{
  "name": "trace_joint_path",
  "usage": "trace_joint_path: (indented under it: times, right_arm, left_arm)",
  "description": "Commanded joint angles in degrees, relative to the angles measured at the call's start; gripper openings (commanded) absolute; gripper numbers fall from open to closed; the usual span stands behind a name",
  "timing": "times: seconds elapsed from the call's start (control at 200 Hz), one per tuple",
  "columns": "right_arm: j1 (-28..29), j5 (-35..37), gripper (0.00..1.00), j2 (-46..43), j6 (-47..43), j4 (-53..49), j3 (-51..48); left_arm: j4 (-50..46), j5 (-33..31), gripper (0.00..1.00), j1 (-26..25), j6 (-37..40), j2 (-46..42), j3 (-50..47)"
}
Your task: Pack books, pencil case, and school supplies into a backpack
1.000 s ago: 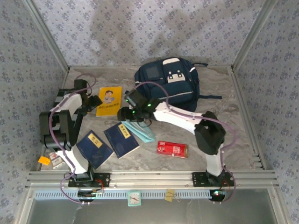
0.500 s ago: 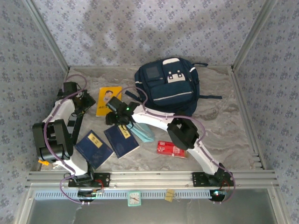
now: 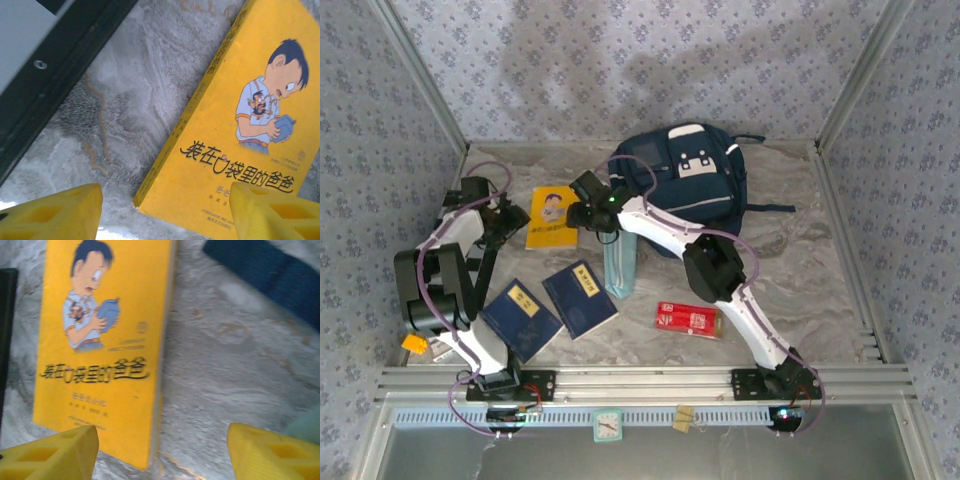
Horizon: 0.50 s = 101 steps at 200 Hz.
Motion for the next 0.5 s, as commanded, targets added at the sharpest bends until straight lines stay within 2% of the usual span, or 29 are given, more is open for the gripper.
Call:
trace_joint_path:
  times: [0.0, 0.085, 0.25, 0.5]
  right_arm:
    - [0.07, -3.95, 0.71, 5.14, -1.37, -3.44, 6.06]
    - [-0.77, -5.45, 0.72, 6.71, -1.20, -3.19, 7.37]
    - [-1.16, -7.57, 0.71, 8.33, -2.06, -2.89, 8.29]
    - [-2.29, -8.99, 0.68, 8.86, -2.88, -3.88, 7.75]
  left_arm:
    - [-0.25, 4.01, 0.65, 0.02, 2.06, 3.24, 3.15]
    - [0.86, 5.28, 0.61, -0.25, 2.44, 3.71, 2.32]
    - [0.69, 6.39, 0.61, -2.06, 2.97, 5.04, 1.95]
    - [0.64, 6.27, 0.54, -7.65, 1.68, 3.19, -1.23]
